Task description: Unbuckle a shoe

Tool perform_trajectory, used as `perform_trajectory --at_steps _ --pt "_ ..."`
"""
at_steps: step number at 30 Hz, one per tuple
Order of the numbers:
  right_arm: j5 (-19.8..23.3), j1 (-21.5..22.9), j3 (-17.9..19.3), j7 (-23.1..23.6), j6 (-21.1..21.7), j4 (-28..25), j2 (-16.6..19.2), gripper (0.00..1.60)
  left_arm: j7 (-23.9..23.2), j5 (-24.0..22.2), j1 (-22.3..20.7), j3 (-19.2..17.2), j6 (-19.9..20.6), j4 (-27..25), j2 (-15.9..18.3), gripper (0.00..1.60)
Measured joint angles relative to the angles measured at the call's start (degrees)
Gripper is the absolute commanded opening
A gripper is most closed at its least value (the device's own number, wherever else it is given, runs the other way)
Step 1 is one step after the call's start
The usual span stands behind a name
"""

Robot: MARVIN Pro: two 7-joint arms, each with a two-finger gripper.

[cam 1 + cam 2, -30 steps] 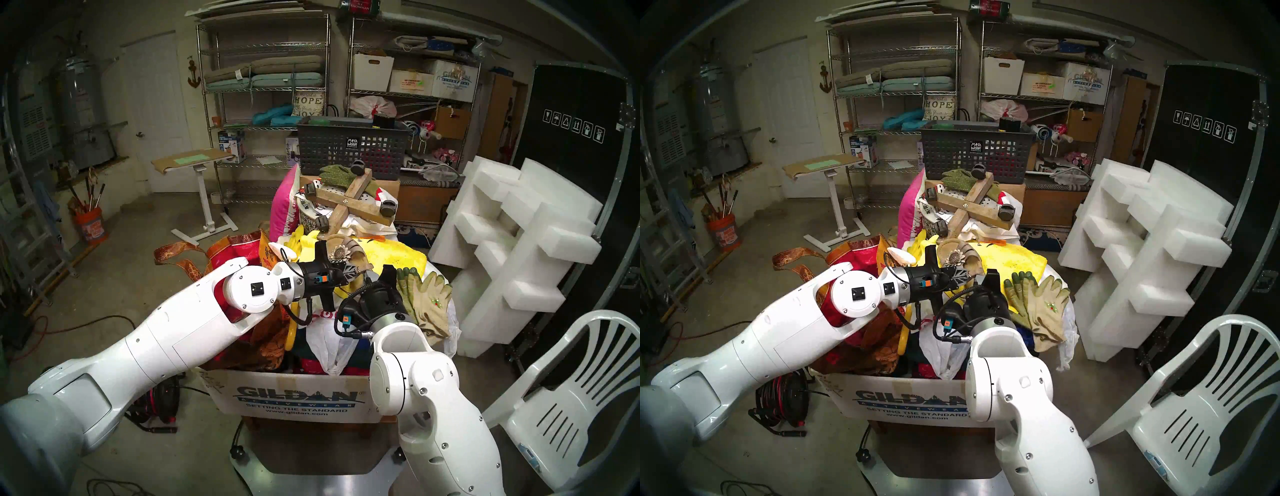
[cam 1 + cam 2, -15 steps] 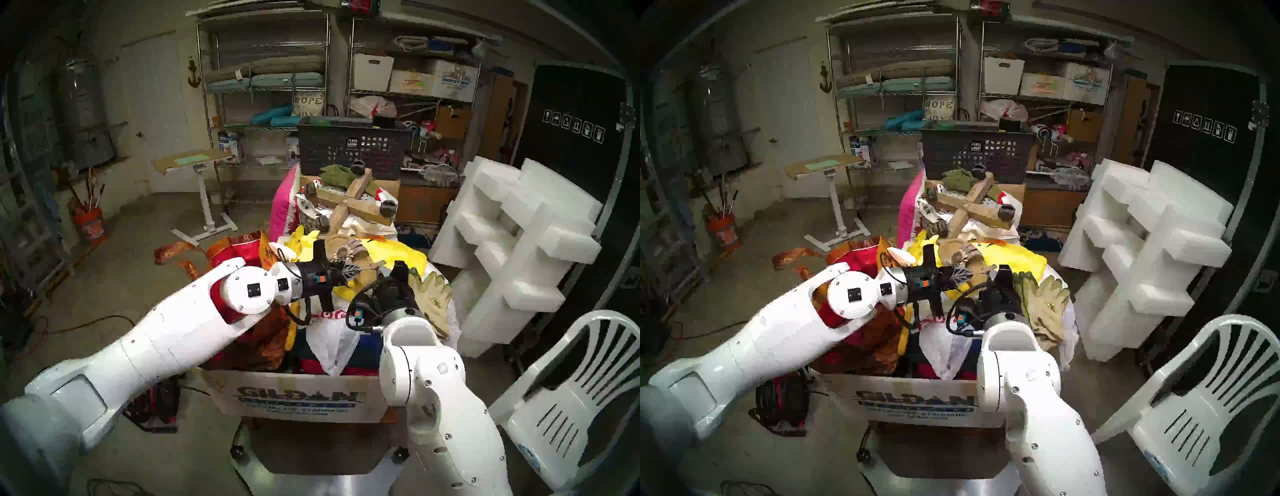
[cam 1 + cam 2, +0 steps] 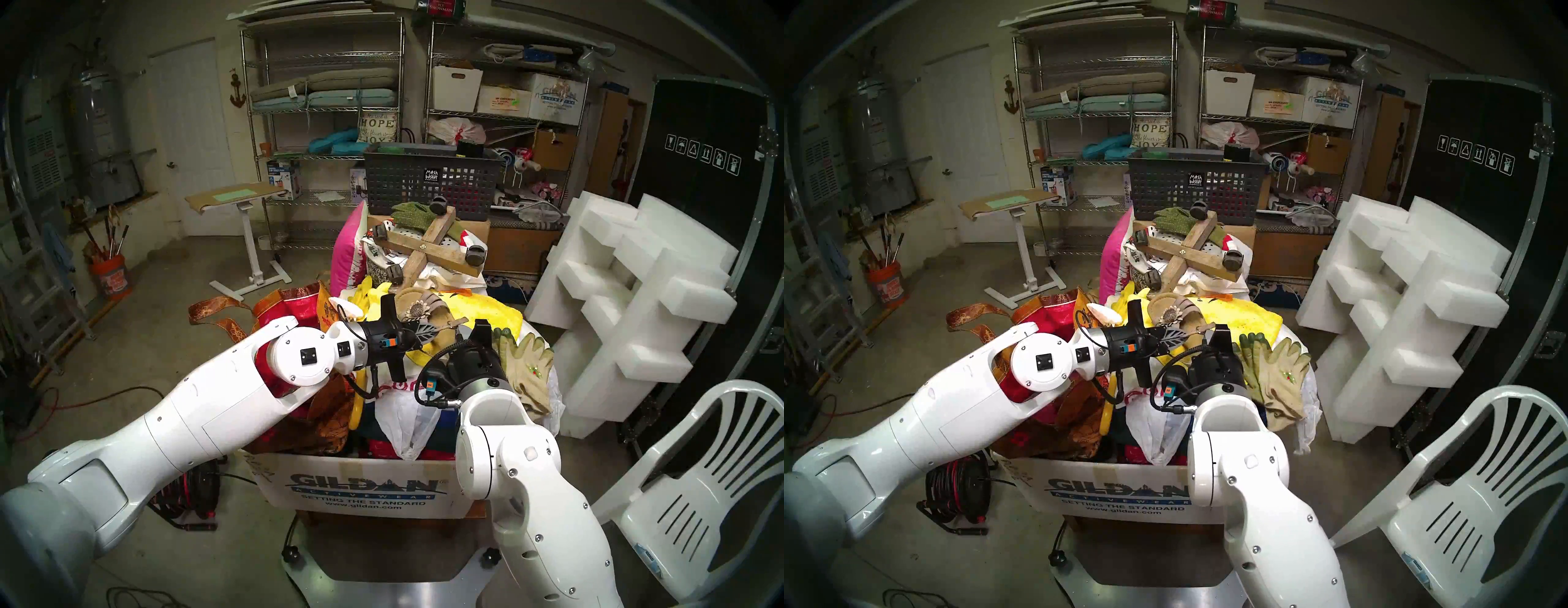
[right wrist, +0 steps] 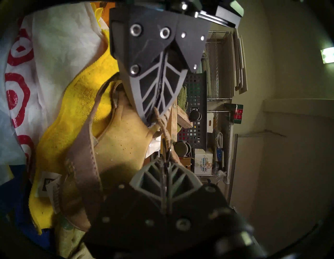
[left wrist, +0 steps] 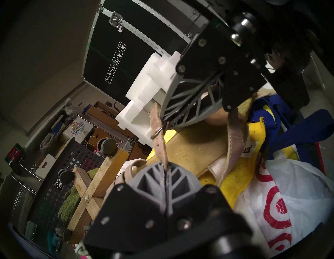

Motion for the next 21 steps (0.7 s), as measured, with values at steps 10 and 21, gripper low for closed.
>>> perform_trajectory --at_steps 10,21 --pt "-2.22 0.66 -0.98 -0.37 1.76 1.23 -0.6 0.0 -0.11 -0.05 -0.13 0.09 0.09 0.13 -0.21 0.0" --pt "-4.32 2.28 -2.39 0.49 4.87 2.75 -1.52 0.0 -0.12 -0.17 -0.26 0.13 -0.11 0.38 -0.4 0.0"
